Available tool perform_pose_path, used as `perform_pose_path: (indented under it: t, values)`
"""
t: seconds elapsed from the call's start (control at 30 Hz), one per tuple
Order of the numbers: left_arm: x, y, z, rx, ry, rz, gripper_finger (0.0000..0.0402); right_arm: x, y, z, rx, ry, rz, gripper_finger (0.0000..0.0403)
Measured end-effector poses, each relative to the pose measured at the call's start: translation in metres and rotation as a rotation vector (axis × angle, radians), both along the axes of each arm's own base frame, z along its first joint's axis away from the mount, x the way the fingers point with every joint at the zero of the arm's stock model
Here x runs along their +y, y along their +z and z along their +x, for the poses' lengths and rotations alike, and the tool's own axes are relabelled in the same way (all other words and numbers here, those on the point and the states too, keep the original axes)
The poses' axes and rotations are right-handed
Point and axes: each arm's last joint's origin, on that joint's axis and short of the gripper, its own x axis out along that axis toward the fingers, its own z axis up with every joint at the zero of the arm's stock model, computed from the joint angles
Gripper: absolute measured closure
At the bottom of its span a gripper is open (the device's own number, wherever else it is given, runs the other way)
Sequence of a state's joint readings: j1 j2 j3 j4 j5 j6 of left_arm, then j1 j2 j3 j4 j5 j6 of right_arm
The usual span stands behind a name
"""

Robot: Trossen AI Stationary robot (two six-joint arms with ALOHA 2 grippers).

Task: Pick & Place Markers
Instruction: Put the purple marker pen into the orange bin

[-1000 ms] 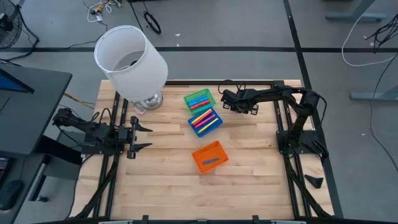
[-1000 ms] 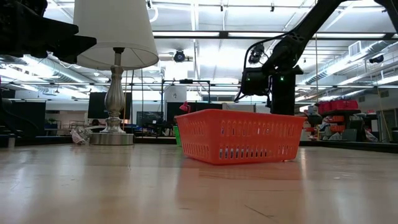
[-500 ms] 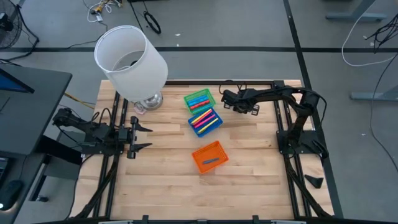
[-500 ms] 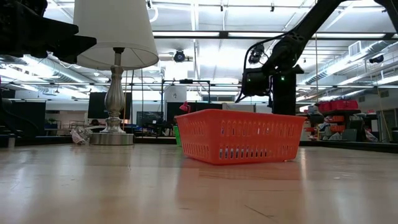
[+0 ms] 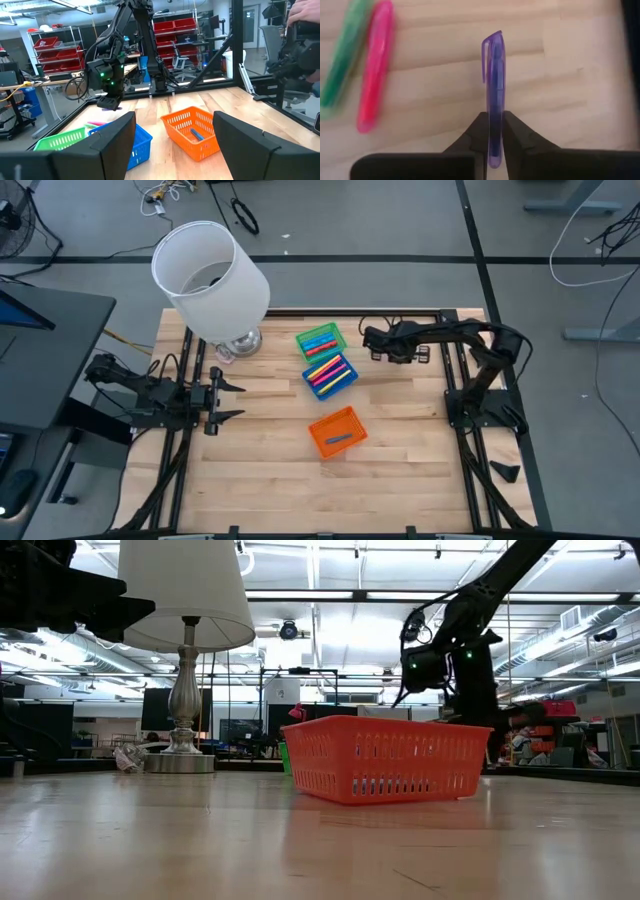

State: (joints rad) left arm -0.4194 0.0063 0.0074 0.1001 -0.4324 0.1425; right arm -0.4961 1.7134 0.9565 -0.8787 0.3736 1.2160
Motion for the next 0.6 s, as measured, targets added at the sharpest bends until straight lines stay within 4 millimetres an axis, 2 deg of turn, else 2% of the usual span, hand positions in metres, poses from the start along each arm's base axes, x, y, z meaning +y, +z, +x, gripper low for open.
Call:
perform_pose_path:
  t: [0.6]
  values:
    - [0.0,0.0,0.0,0.0,0.0,0.0,0.0129,0.004,0.045,-0.01,0.071,0.56,-0.02,0.037]
